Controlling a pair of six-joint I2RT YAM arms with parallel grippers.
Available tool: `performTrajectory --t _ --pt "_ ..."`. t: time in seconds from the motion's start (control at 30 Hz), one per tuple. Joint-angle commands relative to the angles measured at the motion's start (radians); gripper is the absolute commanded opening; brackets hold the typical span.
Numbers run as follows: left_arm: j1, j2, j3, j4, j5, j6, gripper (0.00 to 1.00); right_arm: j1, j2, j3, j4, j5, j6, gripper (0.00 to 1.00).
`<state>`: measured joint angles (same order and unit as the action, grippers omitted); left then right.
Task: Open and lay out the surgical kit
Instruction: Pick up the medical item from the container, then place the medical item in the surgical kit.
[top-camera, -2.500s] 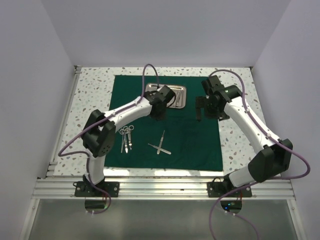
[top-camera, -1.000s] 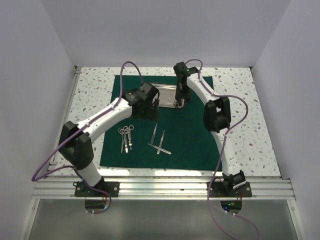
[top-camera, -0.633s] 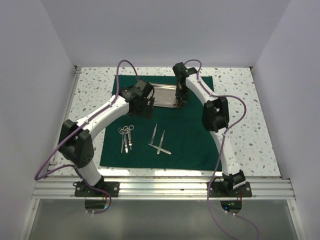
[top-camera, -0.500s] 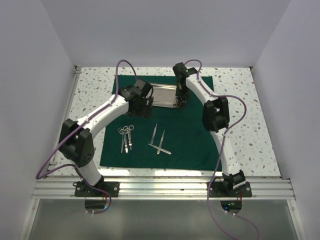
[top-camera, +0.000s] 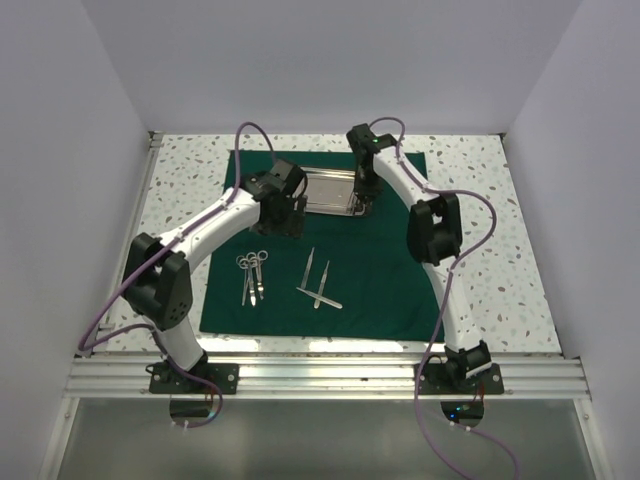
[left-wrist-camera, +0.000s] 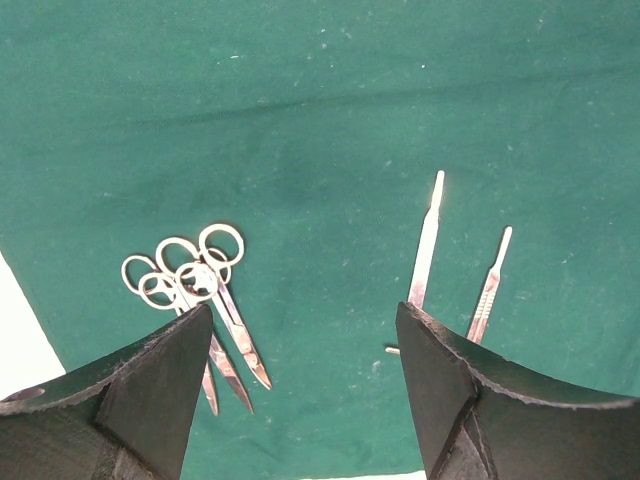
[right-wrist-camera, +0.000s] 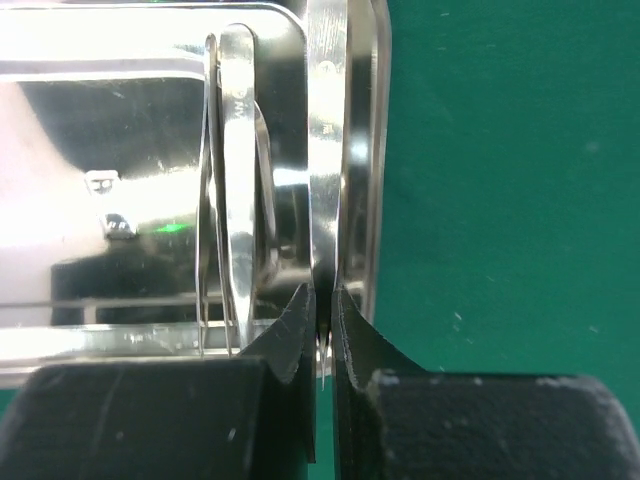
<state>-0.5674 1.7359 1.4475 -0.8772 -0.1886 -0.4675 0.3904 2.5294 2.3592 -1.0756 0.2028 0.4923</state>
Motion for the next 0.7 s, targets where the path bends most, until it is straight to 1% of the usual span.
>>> performTrajectory --t 0.0,0.1,0.2,0.23,0.27,0.3,0.33,0.37,0.4,0.47,0.5,0.53,0.57,0.6,0.63,0.67 --pt "0.011 0.007 0.043 0.018 0.006 0.013 0.77 -0.007 -0.152 0.058 -0.035 0.038 -0.037 0.00" --pt "0.011 0.016 0.068 0.011 0.014 0.010 0.76 -0.007 -0.228 0.043 -0.044 0.038 -0.044 0.00" --pt "0.011 0.017 0.085 0.009 0.017 0.006 0.76 -0.007 -0.314 -0.020 -0.055 0.037 -0.049 0.00" --pt "0.011 0.017 0.089 0.007 0.017 0.004 0.76 -0.007 -0.340 -0.084 -0.053 0.037 -0.047 0.00" --pt "0.009 0.017 0.090 0.009 0.015 0.007 0.75 -0.005 -0.409 -0.125 -0.049 0.037 -0.044 0.00" --pt "0.011 0.016 0.091 0.009 0.012 0.007 0.75 -0.005 -0.444 -0.173 -0.043 0.034 -0.043 0.00" --pt "0.011 0.016 0.091 0.009 0.009 0.007 0.75 -0.005 -0.490 -0.289 -0.023 0.032 -0.041 0.00" --pt "0.009 0.016 0.094 0.007 0.002 0.010 0.75 -0.005 -0.530 -0.354 -0.011 0.029 -0.037 0.00" --pt "0.011 0.014 0.093 0.009 -0.002 0.012 0.76 -0.005 -0.620 -0.488 0.002 0.015 -0.034 0.00" --pt "0.011 0.016 0.096 0.007 -0.009 0.013 0.76 -0.004 -0.707 -0.627 0.037 -0.011 -0.011 0.00" --pt "0.011 0.017 0.096 0.010 -0.011 0.015 0.76 -0.002 -0.797 -0.696 0.051 -0.026 -0.002 0.00" --pt "0.011 0.019 0.096 0.015 -0.012 0.015 0.76 0.001 -0.835 -0.832 0.080 -0.069 0.021 0.00" --pt "0.011 0.022 0.096 0.018 -0.009 0.012 0.76 0.005 -0.877 -0.898 0.095 -0.089 0.035 0.00" --pt "0.011 0.028 0.096 0.023 -0.005 0.010 0.76 0.019 -0.912 -1.010 0.109 -0.107 0.048 0.00" --pt "0.011 0.031 0.100 0.026 0.000 0.010 0.76 0.031 -0.969 -1.058 0.129 -0.140 0.072 0.00" --pt "0.011 0.039 0.105 0.027 0.009 0.009 0.76 0.044 -0.992 -1.099 0.135 -0.150 0.086 0.00"
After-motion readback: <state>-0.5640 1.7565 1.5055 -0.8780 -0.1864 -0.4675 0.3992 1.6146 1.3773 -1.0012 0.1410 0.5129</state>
